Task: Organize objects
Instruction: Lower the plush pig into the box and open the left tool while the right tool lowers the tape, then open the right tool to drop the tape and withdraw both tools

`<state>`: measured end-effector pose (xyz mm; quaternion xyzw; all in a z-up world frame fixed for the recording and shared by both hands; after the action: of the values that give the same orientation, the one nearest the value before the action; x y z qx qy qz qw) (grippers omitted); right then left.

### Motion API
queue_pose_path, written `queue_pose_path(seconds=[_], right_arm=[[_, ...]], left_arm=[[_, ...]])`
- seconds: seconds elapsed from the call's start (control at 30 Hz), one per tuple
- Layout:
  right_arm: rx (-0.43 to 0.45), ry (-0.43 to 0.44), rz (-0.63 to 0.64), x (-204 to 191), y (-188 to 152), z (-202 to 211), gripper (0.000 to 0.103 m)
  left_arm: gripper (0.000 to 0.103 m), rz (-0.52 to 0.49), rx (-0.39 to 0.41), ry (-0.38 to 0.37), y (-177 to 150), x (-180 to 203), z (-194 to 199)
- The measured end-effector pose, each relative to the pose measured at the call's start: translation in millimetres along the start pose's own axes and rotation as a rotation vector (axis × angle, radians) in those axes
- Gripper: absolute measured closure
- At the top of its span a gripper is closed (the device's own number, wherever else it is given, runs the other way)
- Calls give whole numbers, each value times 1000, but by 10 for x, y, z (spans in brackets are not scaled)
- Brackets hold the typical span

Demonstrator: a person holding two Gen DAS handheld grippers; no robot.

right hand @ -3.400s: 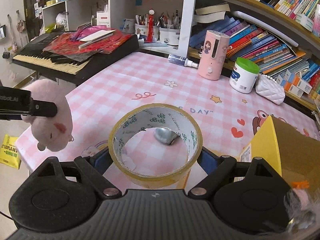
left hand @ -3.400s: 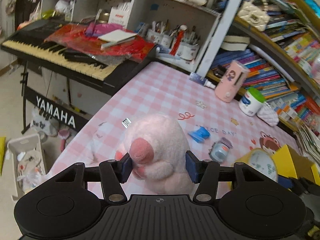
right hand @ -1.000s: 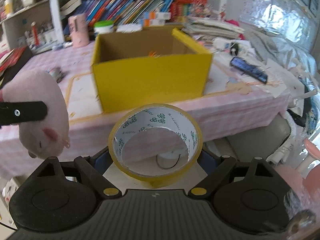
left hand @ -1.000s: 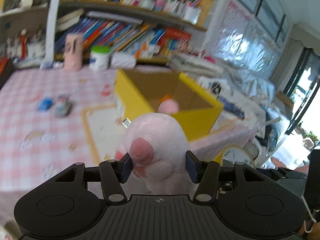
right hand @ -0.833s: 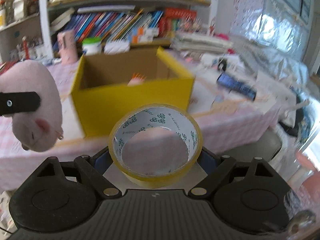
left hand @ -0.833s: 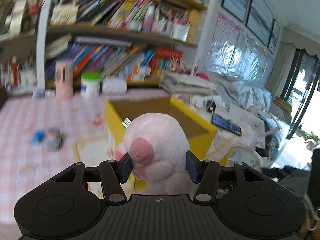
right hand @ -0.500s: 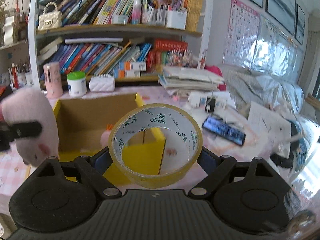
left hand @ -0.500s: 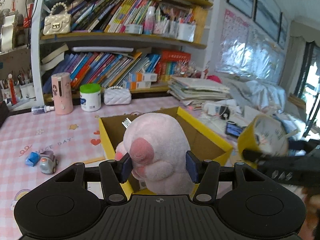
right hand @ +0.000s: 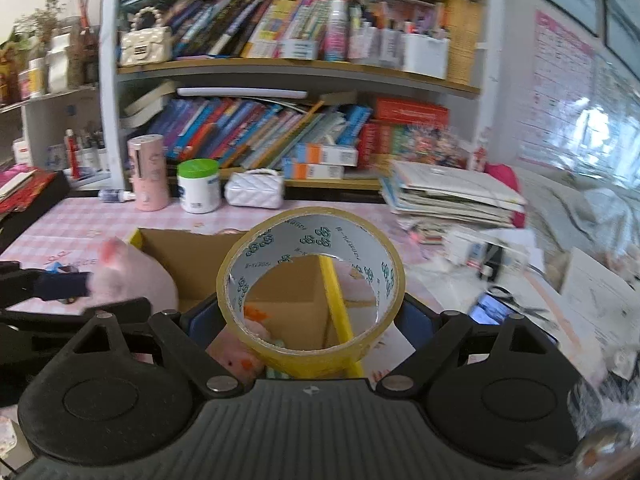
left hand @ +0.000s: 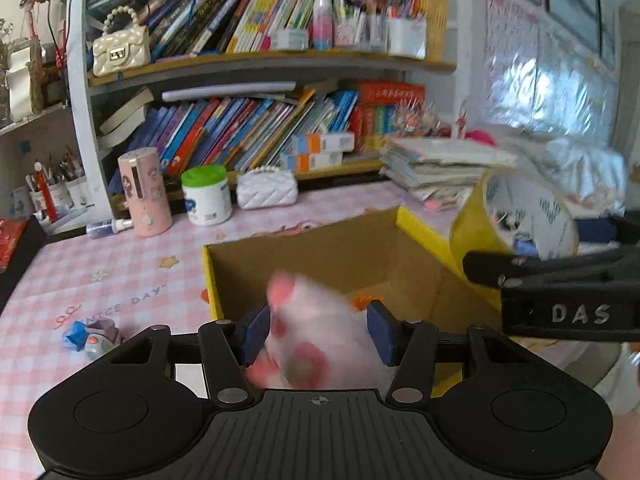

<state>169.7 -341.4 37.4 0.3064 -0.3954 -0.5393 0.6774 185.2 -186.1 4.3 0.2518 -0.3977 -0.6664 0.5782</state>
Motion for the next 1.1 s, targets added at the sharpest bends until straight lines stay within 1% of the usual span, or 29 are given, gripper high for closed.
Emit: queue_pose_path(seconds=[0.1,0.13,0.17,0.2,0.23,0.33,0.4,0.5,0.57,0.63,0.77,0.9,0.93,1.0,1.07,1.1], right_arm=[[2,43,18,-1,60,-147,14],[2,56,23,-5,70,-191,14],[0,67,28,-9,74,-227,14],[-2,79,32,-16,74,-261,14],[-4,91,35,-20,80,-305,14],[-7,120,31,-24,100,-432,14],[-12,134,40,-45,121,-510,14],[-15,163,62,-102,135,-611,14],[-28,194,80,-169,132,-682,14],[-47,223,108,-270,108,-751,14],[-107,271,173,-487,15,-885,14],[-185,302,212,-644,-86,-1008,14],[-198,302,212,-666,-112,-1031,14],[-209,301,187,-667,-126,-1052,13],[-211,290,184,-675,-129,-1045,13],[-208,283,183,-678,-132,-1030,10]], left_arm=[[50,-6,-39,40,-31,6,-124],[49,2,-38,48,-36,-7,-127],[48,14,-28,45,-37,-22,-103],[45,29,-14,37,-33,-40,-63],[40,49,5,33,-20,-74,-3],[37,79,41,79,-22,-171,151],[36,111,51,104,-30,-257,264],[33,177,74,164,-81,-420,445],[33,241,81,203,-121,-549,526],[30,298,74,240,-162,-684,553],[26,374,58,289,-234,-856,612],[24,396,52,314,-299,-924,677],[21,395,50,317,-309,-934,691],[16,391,50,323,-348,-924,734],[14,388,55,330,-364,-934,759],[13,389,55,330,-376,-937,769]])
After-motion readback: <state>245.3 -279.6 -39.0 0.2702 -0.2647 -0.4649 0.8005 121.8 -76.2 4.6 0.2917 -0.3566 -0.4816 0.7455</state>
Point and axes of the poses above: each gripper's, at about its wrist camera, not at the fingertips, and z roughly against the way its jaws point, x to its right, y to its top, the point moved 1 cm from there along -z, roughly the way its jaws point, and after that the axes turned 10 degrees about z, right-handed, at the moved point
